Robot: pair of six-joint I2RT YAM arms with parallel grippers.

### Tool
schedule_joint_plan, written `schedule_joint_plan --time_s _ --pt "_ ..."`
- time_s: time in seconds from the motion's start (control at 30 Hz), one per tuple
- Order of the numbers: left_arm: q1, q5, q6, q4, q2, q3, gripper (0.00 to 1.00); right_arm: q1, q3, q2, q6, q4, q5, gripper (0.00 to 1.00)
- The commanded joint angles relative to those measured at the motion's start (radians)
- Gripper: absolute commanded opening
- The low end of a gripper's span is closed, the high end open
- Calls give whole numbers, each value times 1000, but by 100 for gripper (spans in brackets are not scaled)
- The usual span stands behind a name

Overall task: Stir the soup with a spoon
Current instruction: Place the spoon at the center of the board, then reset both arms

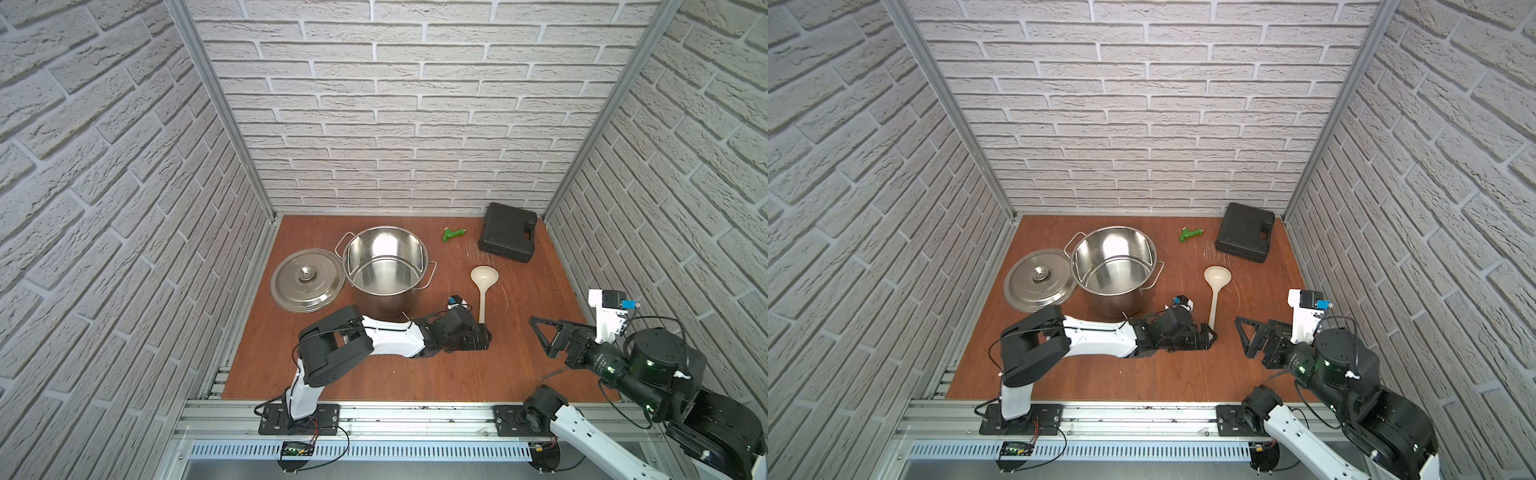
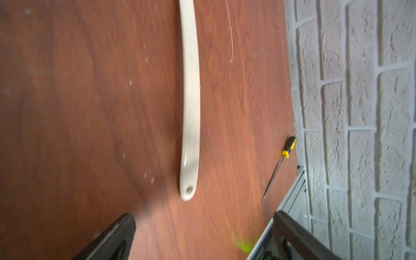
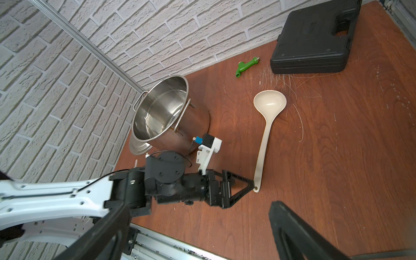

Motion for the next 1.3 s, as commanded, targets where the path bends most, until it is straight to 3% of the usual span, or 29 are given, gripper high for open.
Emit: schedule_joint_plan --time_s 0.0,0.1,0.27,0.33,0.47,0.53,0.57,0.6,0.63,0.67,0.73,0.87,0.93,1.07,1.2,1.27 --pt "-72 -21 139 -284 -150 -12 98 5 -30 52 -46 115 46 100" --pt "-133 -145 251 -472 -297 -30 98 5 -39 115 -114 155 146 100" --pt "-184 -525 377 -657 -678 -143 98 4 -66 218 -343 269 314 100" --pt "-173 -684 419 -751 -819 -159 98 5 -92 244 -392 304 363 100" --pt "-120 -880 615 -843 -1040 -102 98 3 -264 226 -508 537 458 98" --pt "-102 -1058 655 -813 -1131 -104 98 -1 -365 222 -567 676 510 98" --pt "-93 -1099 740 -772 -1189 -103 98 -8 -426 231 -601 758 533 98" --pt "-75 -1086 856 -708 -1237 -112 98 -16 -481 246 -634 839 546 98" --pt "-31 -1076 1052 -562 -1282 -168 98 -35 -551 268 -676 939 535 98" --pt "43 -1051 1179 -465 -1316 -234 98 -65 -620 296 -707 1053 506 98" --pt "259 -969 1277 -356 -1346 -365 98 -139 -730 367 -713 1254 450 98" --pt "845 -538 1096 -265 -1326 -607 98 -283 -820 578 -676 1514 397 98" --pt "1010 -475 1052 -147 -1268 -699 98 -315 -828 683 -706 1612 387 98" --pt "1116 -463 1128 271 -1010 -847 98 -366 -839 846 -713 1826 308 98" --pt "1127 -462 1150 597 -675 -847 98 -376 -808 978 -799 1937 242 98" --pt "1134 -434 1170 733 -539 -813 98 -414 -805 1025 -775 1974 189 98"
